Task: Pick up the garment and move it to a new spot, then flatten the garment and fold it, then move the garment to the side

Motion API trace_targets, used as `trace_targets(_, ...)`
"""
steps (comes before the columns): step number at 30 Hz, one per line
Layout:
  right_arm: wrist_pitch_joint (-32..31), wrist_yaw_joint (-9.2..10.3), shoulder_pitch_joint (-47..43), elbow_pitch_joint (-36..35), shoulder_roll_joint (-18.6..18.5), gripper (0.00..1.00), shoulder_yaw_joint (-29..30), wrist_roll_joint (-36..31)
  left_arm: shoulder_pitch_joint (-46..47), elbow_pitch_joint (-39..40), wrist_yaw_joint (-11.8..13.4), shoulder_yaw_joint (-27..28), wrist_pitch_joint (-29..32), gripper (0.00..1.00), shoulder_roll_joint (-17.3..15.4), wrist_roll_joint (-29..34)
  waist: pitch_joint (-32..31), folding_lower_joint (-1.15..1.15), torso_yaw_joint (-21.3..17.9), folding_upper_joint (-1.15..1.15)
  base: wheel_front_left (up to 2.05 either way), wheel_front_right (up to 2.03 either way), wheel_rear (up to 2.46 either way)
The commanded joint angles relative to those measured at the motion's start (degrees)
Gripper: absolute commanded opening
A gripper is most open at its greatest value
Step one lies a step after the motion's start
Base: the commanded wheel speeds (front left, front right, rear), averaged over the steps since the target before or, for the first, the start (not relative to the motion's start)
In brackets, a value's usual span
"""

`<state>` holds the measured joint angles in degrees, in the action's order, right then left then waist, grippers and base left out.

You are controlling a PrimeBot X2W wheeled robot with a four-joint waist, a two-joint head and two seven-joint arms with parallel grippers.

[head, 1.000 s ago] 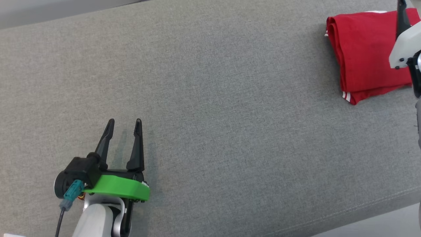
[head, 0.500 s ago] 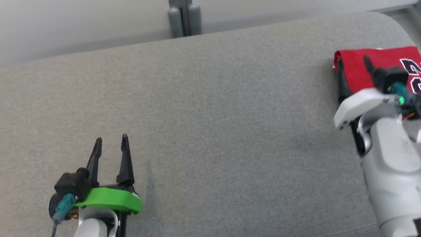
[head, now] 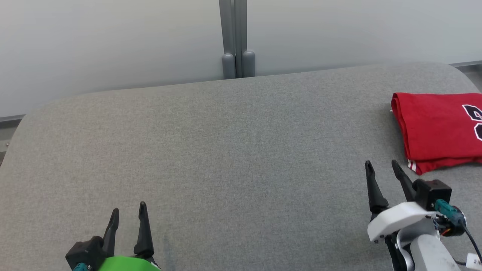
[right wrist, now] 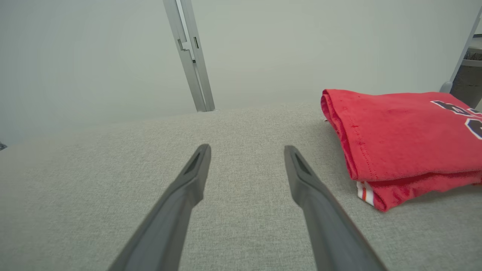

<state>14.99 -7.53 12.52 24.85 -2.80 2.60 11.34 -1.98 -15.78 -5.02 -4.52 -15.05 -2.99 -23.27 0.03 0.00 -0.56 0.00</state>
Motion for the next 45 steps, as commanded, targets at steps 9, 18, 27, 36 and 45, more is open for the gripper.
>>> trace_targets(9, 0.23, 0.1, -10.0, -7.98, -0.24, 1.0, -1.35, 2.52, -3.5, 0.92, 1.28, -1.31, -0.14, 1.0, 0.07, -0.12, -1.3, 0.0, 0.77, 0.0, 0.0, 0.0, 0.0)
trace_targets(18, 0.24, 0.1, -11.23, -10.19, -0.22, 1.0, -2.51, 1.57, -3.16, 1.08, 2.07, -1.95, -0.14, 1.0, 0.06, 0.77, -1.18, 0.0, 0.61, 0.0, 0.0, 0.0, 0.0)
trace_targets(27, 0.24, 0.1, -11.27, -10.43, -0.22, 1.0, -2.63, 2.39, -2.39, 0.98, 2.07, -2.0, -0.14, 1.0, 0.07, 0.75, -0.9, 0.0, 0.89, 0.0, 0.0, 0.0, 0.0)
trace_targets(36, 0.24, 0.1, -11.01, -9.62, -0.22, 1.0, -2.83, 2.63, -2.19, 0.96, 1.55, -1.78, -0.14, 1.0, 0.06, -0.34, -0.64, 0.0, 0.86, 0.0, 0.0, 0.0, 0.0)
trace_targets(45, -1.76, 0.0, -10.84, -8.0, 0.33, 0.0, -2.37, 8.73, -1.98, -0.83, 1.42, -1.15, 1.93, 0.0, 0.17, -5.63, -0.6, 0.0, 0.85, 0.0, 0.0, 0.0, 0.0)
